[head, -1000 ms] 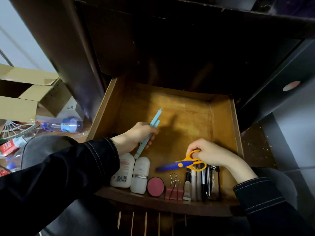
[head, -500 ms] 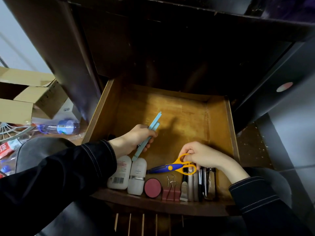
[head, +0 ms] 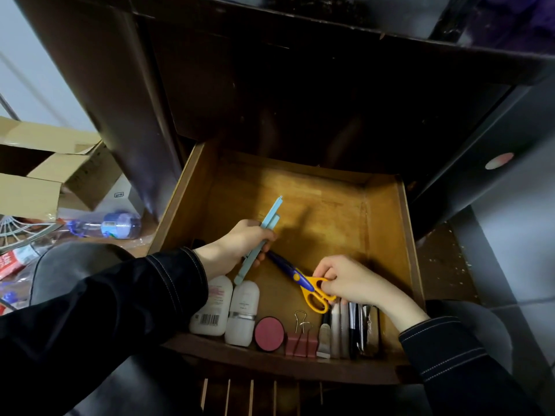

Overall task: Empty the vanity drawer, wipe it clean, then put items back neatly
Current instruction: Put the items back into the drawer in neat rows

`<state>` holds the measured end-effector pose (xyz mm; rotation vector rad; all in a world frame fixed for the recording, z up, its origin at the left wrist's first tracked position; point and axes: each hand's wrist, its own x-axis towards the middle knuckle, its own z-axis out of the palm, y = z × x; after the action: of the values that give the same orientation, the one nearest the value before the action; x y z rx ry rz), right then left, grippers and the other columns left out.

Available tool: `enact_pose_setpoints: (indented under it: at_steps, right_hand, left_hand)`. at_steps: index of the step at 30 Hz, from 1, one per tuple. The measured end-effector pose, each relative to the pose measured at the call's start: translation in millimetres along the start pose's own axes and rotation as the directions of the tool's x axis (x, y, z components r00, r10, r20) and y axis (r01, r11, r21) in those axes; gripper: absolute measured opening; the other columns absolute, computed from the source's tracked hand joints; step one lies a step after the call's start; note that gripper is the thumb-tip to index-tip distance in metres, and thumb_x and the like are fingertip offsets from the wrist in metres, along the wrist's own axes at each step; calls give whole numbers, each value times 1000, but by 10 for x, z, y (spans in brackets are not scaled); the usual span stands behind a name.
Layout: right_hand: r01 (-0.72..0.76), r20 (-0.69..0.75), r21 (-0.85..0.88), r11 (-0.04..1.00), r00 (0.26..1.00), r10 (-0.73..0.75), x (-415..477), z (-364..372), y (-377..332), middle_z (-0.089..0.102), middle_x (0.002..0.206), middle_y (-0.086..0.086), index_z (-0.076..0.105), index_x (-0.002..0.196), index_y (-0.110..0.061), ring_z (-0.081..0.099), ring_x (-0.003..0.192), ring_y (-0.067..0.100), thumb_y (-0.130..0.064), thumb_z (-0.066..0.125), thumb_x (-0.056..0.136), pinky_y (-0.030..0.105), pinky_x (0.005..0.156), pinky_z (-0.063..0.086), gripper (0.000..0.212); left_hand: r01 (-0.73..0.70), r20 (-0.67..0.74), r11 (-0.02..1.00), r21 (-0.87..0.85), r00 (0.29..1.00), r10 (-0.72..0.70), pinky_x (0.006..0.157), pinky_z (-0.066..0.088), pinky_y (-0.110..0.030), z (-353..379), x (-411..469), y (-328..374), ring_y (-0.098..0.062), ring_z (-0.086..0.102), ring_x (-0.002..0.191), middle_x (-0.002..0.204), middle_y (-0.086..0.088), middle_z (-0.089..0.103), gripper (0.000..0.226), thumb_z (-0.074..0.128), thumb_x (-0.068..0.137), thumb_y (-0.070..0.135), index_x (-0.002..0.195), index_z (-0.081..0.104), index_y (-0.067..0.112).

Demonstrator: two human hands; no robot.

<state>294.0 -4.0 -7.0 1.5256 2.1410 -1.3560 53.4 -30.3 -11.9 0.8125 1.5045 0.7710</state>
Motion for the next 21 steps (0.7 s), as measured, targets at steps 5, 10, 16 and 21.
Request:
enact_pose_setpoints:
  at_steps: [5,10,16,21]
  right_hand:
    - [13,32,-168,986,999,-7,-12,108,-47,75,74,-2,67,85,-25,72,68,15,-16,65,84,37,68,62,9]
    - [22,-39,-382,924,998,-40,-16,113,-55,72,74,-8,69,79,-27,69,72,8,-29,71,83,28,62,54,5]
    - [106,-69,-397,911,987,-145,-11,89,-69,70,75,-10,75,82,-26,66,77,7,-22,69,90,31,67,57,10]
    - [95,-24,-333,938,994,-110,-2,139,-60,73,75,-4,74,80,-24,70,72,11,-20,72,89,33,67,62,10]
  left_hand:
    - [7,-4,1000,-10,1000,-8,49,46,-27,-6,21,-27,-15,52,56,65,-1,55,8,63,94,18,96,61,10]
    - [7,-1,1000,2,1000,-7,49,46,-26,-15,43,-49,-14,53,56,64,1,56,9,64,94,21,95,62,12]
    - [5,-12,1000,12,1000,-5,49,47,-26,-17,54,-65,-15,55,58,65,1,57,11,64,94,21,98,63,12]
    - [10,-12,1000,17,1000,-10,50,47,-27,-26,71,-77,-14,55,58,64,2,57,10,64,93,22,96,63,12]
